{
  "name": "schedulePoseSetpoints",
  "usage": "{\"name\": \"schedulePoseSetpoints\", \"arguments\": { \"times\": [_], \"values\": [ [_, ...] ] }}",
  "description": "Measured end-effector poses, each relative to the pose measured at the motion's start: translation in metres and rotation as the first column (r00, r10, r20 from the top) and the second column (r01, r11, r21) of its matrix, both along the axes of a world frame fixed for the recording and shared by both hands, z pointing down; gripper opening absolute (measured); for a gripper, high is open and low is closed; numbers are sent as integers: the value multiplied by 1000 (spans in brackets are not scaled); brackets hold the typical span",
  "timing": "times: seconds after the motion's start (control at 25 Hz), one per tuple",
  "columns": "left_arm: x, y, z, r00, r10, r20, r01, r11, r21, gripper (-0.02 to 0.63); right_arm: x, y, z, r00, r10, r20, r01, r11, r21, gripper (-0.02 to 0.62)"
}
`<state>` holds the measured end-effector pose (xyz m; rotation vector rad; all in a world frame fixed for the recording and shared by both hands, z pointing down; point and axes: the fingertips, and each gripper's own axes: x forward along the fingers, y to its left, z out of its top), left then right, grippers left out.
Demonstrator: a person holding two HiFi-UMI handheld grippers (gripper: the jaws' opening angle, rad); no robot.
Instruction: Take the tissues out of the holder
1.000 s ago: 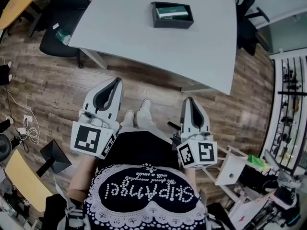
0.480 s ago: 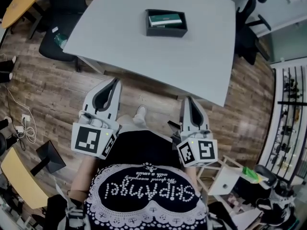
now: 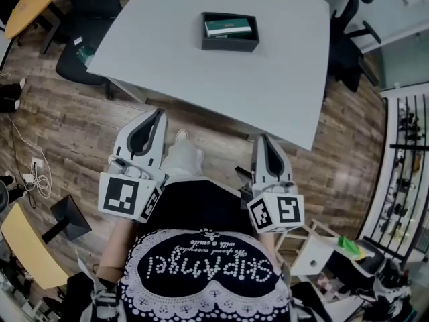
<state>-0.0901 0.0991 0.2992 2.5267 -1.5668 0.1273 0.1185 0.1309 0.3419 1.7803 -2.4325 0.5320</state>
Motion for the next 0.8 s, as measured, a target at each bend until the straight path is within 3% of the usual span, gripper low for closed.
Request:
{"name": "schedulePoseSetpoints", "arguments": {
  "times": [0.44, 0.8],
  "values": [
    [18, -10, -1, 1000, 21, 0, -21, 1000, -3, 25, 19, -4, 5, 1000, 26, 4, -26, 1000, -15, 34],
    [8, -52, 7, 1000, 24, -4, -25, 999, -33, 25, 8, -44, 11, 1000, 28, 4, -28, 999, -42, 34]
  ]
}}
